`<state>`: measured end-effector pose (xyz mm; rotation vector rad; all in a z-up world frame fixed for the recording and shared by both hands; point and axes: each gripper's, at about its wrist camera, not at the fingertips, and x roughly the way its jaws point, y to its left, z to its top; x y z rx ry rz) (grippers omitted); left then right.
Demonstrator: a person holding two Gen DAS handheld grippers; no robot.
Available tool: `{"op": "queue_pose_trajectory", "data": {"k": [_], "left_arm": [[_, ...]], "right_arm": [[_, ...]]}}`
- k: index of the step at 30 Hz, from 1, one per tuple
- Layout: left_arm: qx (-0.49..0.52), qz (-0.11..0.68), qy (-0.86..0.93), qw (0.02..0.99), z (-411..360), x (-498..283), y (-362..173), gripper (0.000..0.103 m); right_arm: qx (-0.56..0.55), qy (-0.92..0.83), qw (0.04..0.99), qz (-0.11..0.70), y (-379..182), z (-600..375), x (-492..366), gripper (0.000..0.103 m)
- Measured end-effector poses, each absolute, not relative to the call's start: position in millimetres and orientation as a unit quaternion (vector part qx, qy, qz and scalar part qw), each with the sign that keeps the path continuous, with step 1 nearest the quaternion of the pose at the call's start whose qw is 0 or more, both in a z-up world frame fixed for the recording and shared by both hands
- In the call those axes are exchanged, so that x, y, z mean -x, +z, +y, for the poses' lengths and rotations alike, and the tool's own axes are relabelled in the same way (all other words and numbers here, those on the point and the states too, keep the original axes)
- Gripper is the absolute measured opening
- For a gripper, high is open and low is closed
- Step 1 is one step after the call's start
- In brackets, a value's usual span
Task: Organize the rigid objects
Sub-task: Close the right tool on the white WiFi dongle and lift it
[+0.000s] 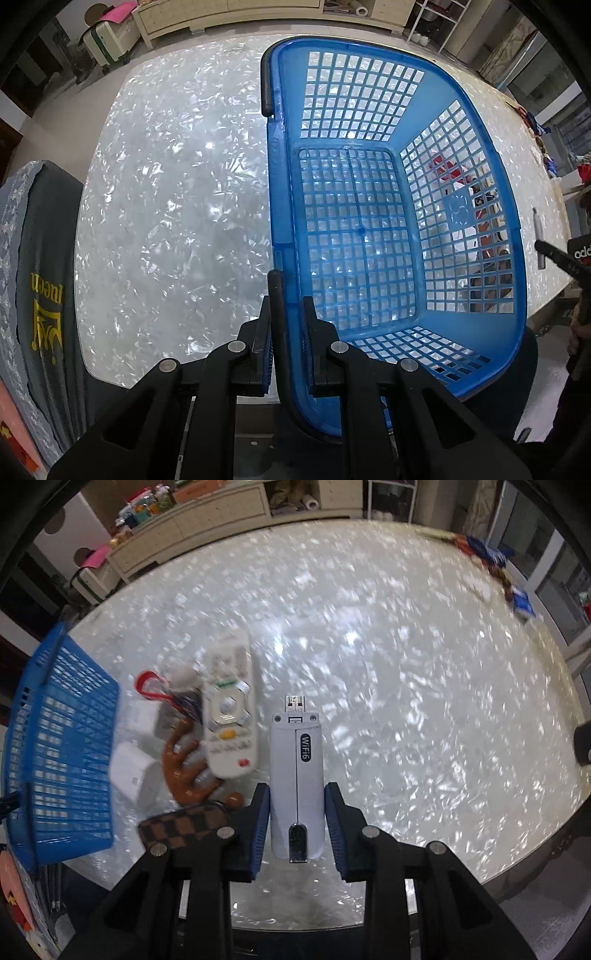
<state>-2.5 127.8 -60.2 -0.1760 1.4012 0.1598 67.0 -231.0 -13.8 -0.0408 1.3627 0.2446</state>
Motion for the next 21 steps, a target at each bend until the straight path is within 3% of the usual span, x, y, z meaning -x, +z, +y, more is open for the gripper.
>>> {"op": "queue_pose_trajectory", "data": {"k": [9,21], "left_arm": [[0.090,0.640,0.074,0.760,132.4,3.5,-62.6,0.014],[0.096,0.634,0.075,0.763,133.0,4.4,-61.8,0.014]], "right_arm": [[0.046,0.166,0.787,0.592,48.8,-200.2,-73.0,0.028],[0.108,0.278,0.779,0.551,94.6,-82.1,-63.1,0.028]]}}
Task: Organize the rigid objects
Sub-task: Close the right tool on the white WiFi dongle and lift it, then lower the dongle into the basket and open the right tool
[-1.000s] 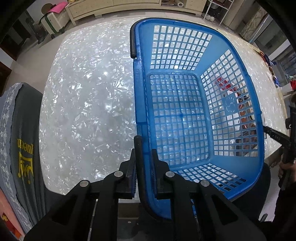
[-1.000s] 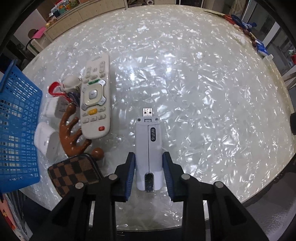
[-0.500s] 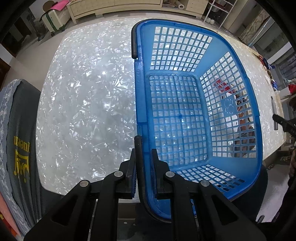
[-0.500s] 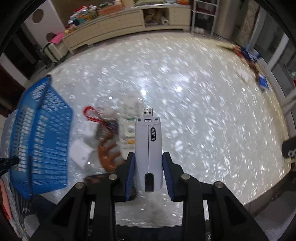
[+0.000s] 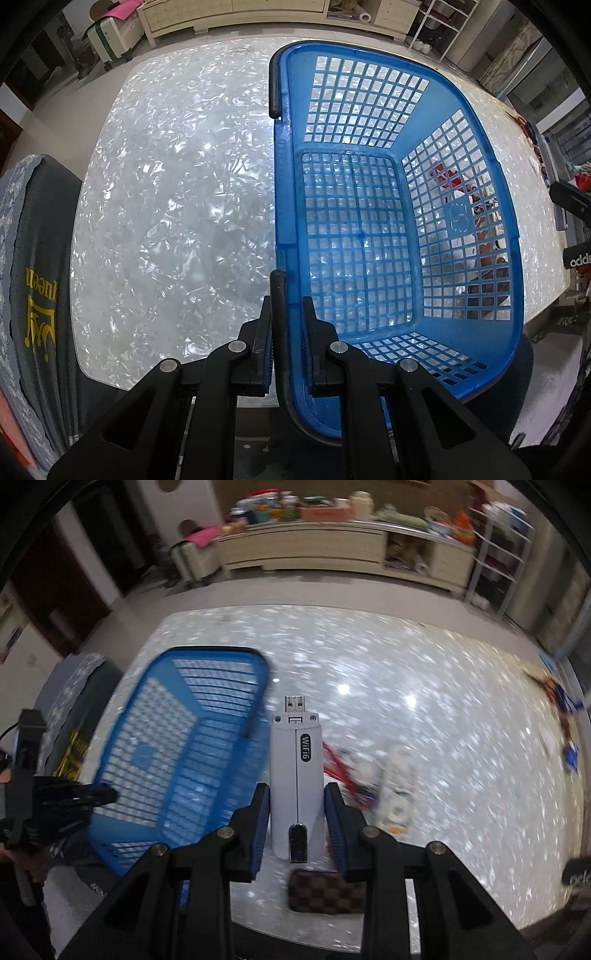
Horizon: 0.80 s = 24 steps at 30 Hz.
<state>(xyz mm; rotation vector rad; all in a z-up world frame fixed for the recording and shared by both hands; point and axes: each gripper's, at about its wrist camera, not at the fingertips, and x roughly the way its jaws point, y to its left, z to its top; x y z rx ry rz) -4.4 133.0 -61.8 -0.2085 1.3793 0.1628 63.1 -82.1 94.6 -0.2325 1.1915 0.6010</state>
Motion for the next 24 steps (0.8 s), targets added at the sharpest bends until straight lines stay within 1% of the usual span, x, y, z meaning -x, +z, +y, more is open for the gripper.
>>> {"op": "queue_pose_trajectory", "data": {"k": [3,8,13,20,21,22,24], "left_arm": [[0.095,0.633,0.076,0.764,133.4,4.8,-62.2,0.014],[0.096,0.631,0.077,0.766,132.9,5.4,-61.9,0.014],[0.097,0.629,0.077,0.768,133.2,6.4,-61.7,0.014],[0.102,0.628,0.076,0.768,133.5,8.1,-61.6,0.014],[0.103,0.627,0.076,0.768,133.5,8.6,-61.4,0.014],[0.104,0.627,0.076,0.768,133.4,9.4,-61.5,0.014],[0.105,0.627,0.075,0.768,132.7,10.6,-61.5,0.014]], "right_arm": [[0.122,0.302,0.772,0.546,101.1,-57.7,-55.6,0.028],[0.147,0.337,0.759,0.538,87.3,-22.5,-40.0,0.028],[0.165,0.360,0.737,0.548,66.9,3.7,-29.5,0.028],[0.182,0.373,0.723,0.552,48.4,16.8,-26.7,0.028],[0.187,0.375,0.723,0.550,46.8,19.6,-26.9,0.018],[0.189,0.377,0.723,0.548,45.1,20.6,-27.8,0.014],[0.191,0.377,0.717,0.554,39.7,23.4,-29.6,0.014]]}}
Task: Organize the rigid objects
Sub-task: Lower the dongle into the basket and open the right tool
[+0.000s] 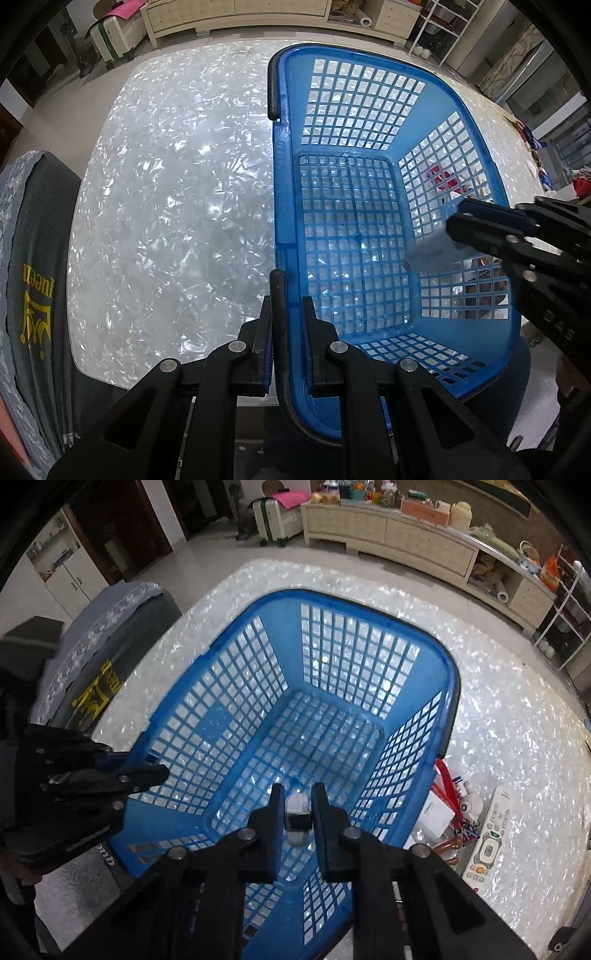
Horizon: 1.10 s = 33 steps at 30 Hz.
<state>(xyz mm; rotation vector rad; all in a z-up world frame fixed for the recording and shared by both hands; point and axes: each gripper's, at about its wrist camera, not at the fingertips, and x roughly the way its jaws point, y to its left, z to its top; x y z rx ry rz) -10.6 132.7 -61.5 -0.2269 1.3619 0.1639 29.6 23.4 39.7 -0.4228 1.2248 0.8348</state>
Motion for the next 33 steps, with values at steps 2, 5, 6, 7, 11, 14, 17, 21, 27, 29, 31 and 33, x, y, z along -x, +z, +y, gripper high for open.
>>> {"op": "queue_pose_trajectory", "data": {"k": [2,5,6,7,11,14,17,21,27,29,31,33], "left_arm": [[0.104,0.627,0.075,0.768,132.2,11.2,-61.4,0.014],[0.107,0.626,0.075,0.769,133.0,11.1,-61.5,0.014],[0.107,0.626,0.075,0.769,133.1,11.1,-61.4,0.014],[0.106,0.626,0.076,0.769,133.0,11.1,-61.4,0.014],[0.103,0.625,0.079,0.770,132.2,11.2,-61.6,0.014],[0.104,0.625,0.078,0.770,132.3,11.2,-61.6,0.014],[0.105,0.624,0.079,0.771,132.5,11.6,-61.3,0.014],[0.104,0.623,0.079,0.771,132.5,11.7,-61.2,0.014],[0.106,0.623,0.079,0.771,133.1,11.9,-61.1,0.014],[0.106,0.623,0.079,0.771,132.9,12.2,-61.2,0.014],[0.106,0.623,0.079,0.771,132.8,12.4,-61.3,0.014],[0.106,0.623,0.079,0.771,132.8,12.3,-61.3,0.014]], "right_arm": [[0.195,0.378,0.714,0.556,37.7,23.1,-31.7,0.014],[0.200,0.378,0.711,0.557,29.9,25.0,-33.5,0.014],[0.201,0.378,0.712,0.557,28.0,25.1,-33.6,0.014],[0.201,0.378,0.711,0.558,26.8,25.2,-34.0,0.014],[0.210,0.378,0.712,0.553,24.0,30.9,-31.9,0.014],[0.213,0.377,0.712,0.552,22.4,33.4,-29.7,0.014],[0.220,0.377,0.715,0.546,20.0,37.3,-28.3,0.014],[0.221,0.380,0.716,0.542,19.7,38.0,-29.3,0.014],[0.232,0.369,0.734,0.521,24.2,36.5,-29.8,0.066],[0.248,0.361,0.751,0.494,31.0,36.7,-27.1,0.073],[0.262,0.356,0.764,0.469,37.0,36.4,-24.3,0.082],[0.266,0.357,0.769,0.460,42.6,34.9,-23.5,0.100]]}}
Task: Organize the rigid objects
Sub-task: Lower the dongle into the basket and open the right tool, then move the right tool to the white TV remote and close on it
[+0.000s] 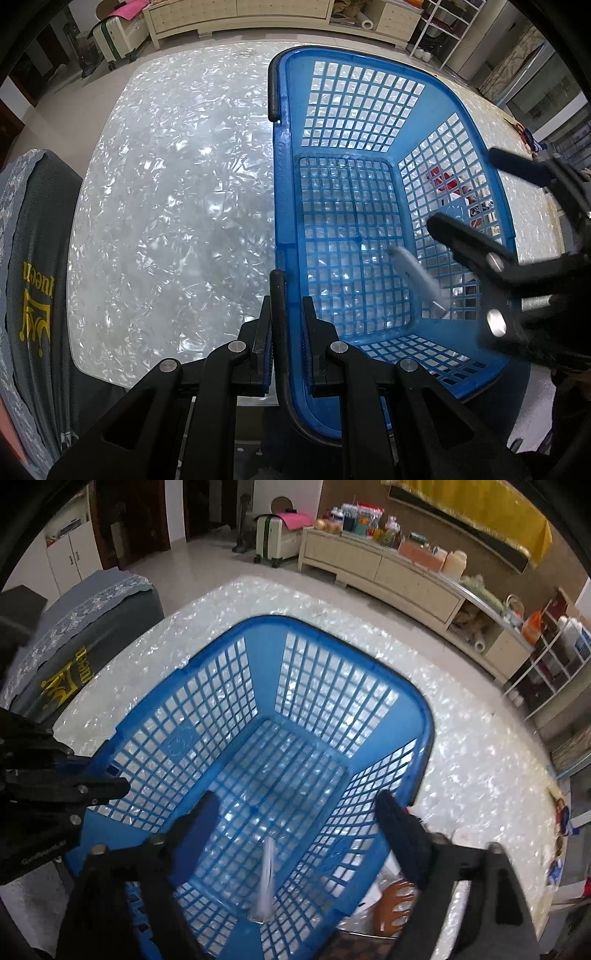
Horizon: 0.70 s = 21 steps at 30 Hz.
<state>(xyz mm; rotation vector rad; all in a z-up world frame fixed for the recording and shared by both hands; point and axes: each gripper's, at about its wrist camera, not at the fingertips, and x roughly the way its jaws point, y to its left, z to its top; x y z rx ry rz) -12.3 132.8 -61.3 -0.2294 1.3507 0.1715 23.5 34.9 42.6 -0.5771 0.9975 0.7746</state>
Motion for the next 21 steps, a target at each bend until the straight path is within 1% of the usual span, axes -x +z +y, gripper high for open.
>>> {"op": "queue_pose_trajectory", "data": {"k": [10,21], "left_arm": [[0.103,0.622,0.082,0.771,131.4,12.6,-61.1,0.014],[0.108,0.620,0.085,0.772,131.2,15.3,-61.2,0.014]], "right_arm": [[0.239,0.356,0.768,0.475,56.7,13.9,-32.7,0.101],[0.217,0.314,0.786,0.487,66.3,-42.4,-58.0,0.101]]}}
